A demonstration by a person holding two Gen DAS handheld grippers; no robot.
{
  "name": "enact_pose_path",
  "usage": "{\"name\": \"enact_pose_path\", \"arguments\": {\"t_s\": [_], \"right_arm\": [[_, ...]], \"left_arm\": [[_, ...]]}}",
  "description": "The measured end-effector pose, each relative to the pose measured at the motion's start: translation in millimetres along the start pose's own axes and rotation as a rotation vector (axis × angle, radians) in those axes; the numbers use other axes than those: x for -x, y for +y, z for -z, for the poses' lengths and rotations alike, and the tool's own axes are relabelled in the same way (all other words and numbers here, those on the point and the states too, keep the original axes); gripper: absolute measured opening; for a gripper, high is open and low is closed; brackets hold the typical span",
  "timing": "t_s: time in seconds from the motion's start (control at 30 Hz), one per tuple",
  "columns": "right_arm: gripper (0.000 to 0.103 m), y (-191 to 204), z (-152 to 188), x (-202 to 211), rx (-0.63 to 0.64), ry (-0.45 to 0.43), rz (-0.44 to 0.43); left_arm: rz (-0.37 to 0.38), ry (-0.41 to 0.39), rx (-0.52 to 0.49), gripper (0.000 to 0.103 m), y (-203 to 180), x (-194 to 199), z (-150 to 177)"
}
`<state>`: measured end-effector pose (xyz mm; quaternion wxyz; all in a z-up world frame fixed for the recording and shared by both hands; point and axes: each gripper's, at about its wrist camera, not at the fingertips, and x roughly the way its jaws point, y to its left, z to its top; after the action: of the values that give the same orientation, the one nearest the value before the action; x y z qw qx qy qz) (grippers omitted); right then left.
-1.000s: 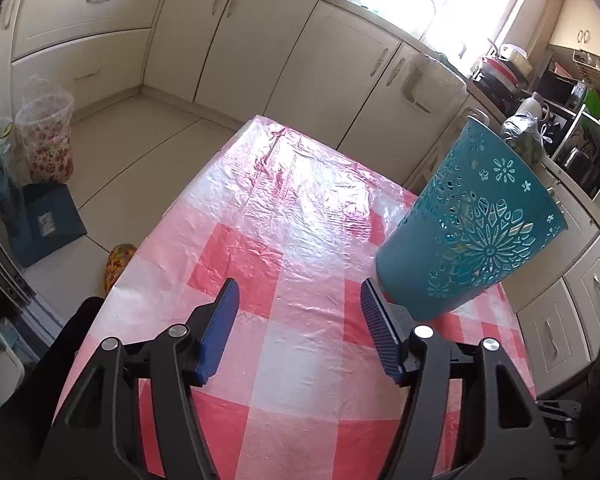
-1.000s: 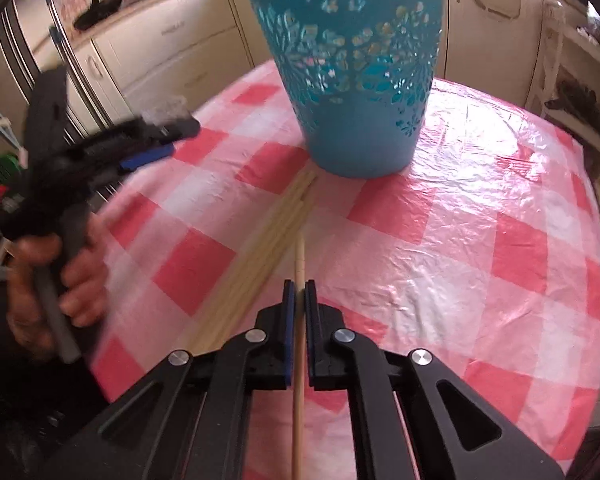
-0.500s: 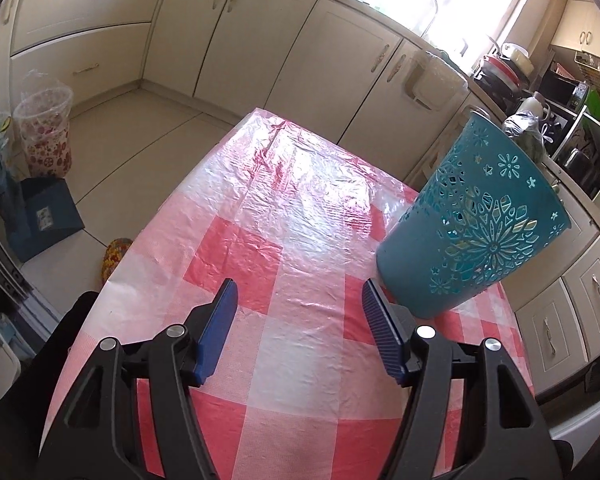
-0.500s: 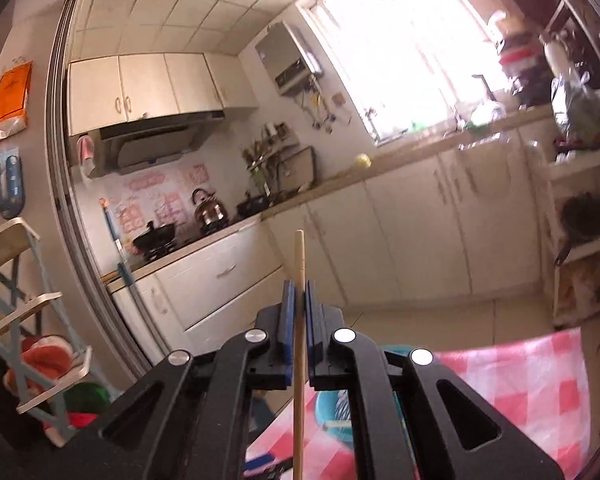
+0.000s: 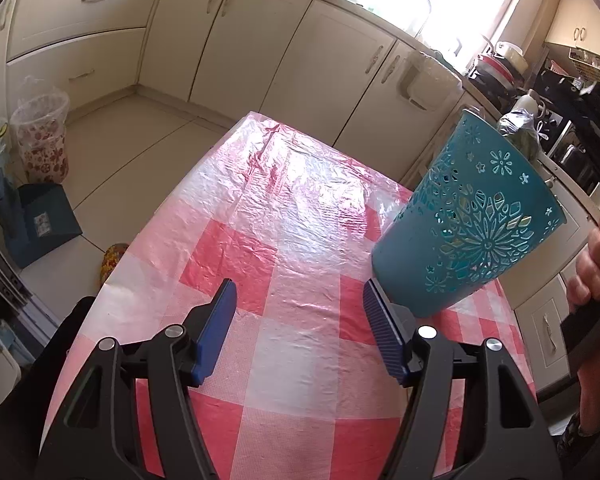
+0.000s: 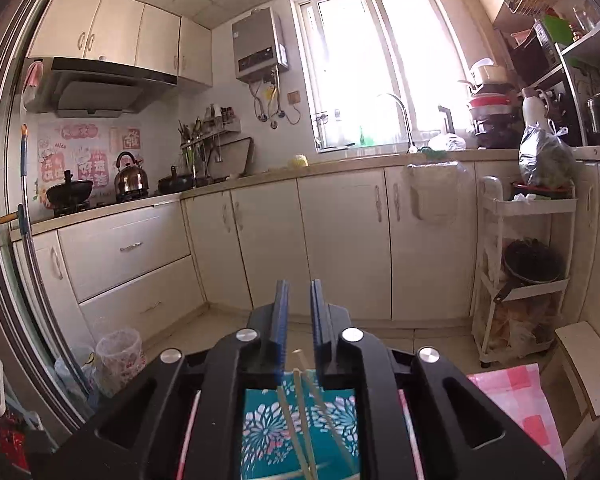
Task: Organize utensils
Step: 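Carry the stick over the basket with the right gripper and release, then lower the left gripper onto a stick beside the basket and grasp it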
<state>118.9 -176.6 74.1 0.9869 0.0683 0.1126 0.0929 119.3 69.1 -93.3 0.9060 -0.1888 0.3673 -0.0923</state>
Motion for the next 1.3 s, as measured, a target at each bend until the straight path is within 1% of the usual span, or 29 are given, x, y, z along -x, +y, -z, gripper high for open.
{"name": "enact_pose_path", "arguments": {"t_s": [0.03,0.1,0.2,0.23,0.27,0.3,0.37,0.43,0.5,0.57,0.63,0.8,1.0,1.1,1.17,1.23,1.3], "right_arm": [[0.029,-2.1,0.8,9.2,-0.007,0.002,-0.01],[0.03,-8.5,-1.7,31.1,-0.028,0.001,-0.023],[0.037,-15.1,2.8,71.1,-0.065,-0.001,-0.029],[0.037,-15.7,9.9,80.4,-0.069,0.015,-0.029],[0.037,-14.9,21.4,91.8,-0.067,0.05,-0.027],[0.037,-13.3,33.0,96.2,-0.063,0.094,-0.02],[0.036,-8.8,71.8,94.3,-0.058,0.257,-0.022],[0.02,-4.8,110.0,77.1,-0.069,0.428,-0.034],[0.013,-3.3,140.2,54.3,-0.1,0.576,-0.052],[0.013,-2.8,156.6,39.0,-0.126,0.644,-0.044],[0.013,-0.2,167.4,27.2,-0.145,0.699,-0.056],[0.013,10.6,176.5,20.8,-0.102,0.743,-0.04],[0.013,25.1,178.4,12.2,0.006,0.76,-0.009],[0.009,27.5,181.4,13.3,0.08,0.77,-0.006],[0.008,20.8,181.5,19.0,0.098,0.771,0.001],[0.008,8.7,180.4,28.0,0.104,0.766,0.032],[0.008,-9.8,180.1,37.0,0.068,0.763,0.055]], "left_arm": [[0.0,0.0,-0.001,0.063,-0.2,0.0,0.0],[-0.002,0.001,-0.001,0.063,0.0,-0.2,-0.6],[-0.003,-0.002,0.001,0.064,0.0,0.0,-0.3],[-0.003,-0.004,0.002,0.064,0.1,0.1,-0.2],[-0.003,-0.005,0.002,0.064,0.1,0.2,0.0],[-0.003,-0.006,0.002,0.064,0.0,0.3,0.1],[-0.004,-0.005,0.0,0.065,-0.6,0.1,0.3],[-0.005,-0.002,-0.002,0.065,-0.9,0.0,0.3],[-0.004,0.001,0.0,0.065,0.2,0.2,0.5],[0.0,0.004,0.006,0.066,1.8,0.2,0.5],[0.003,0.006,0.013,0.066,2.9,0.0,0.2],[0.011,0.006,0.013,0.067,2.5,-0.5,0.5],[0.012,0.009,0.009,0.068,1.6,-1.2,0.2],[0.017,0.018,-0.002,0.068,-0.3,-2.4,0.3],[0.028,0.039,-0.042,0.068,-7.8,-4.2,1.4],[0.052,0.082,-0.128,0.068,-24.9,-7.1,5.0],[0.054,0.111,-0.221,0.068,-44.6,-8.8,12.6]]}}
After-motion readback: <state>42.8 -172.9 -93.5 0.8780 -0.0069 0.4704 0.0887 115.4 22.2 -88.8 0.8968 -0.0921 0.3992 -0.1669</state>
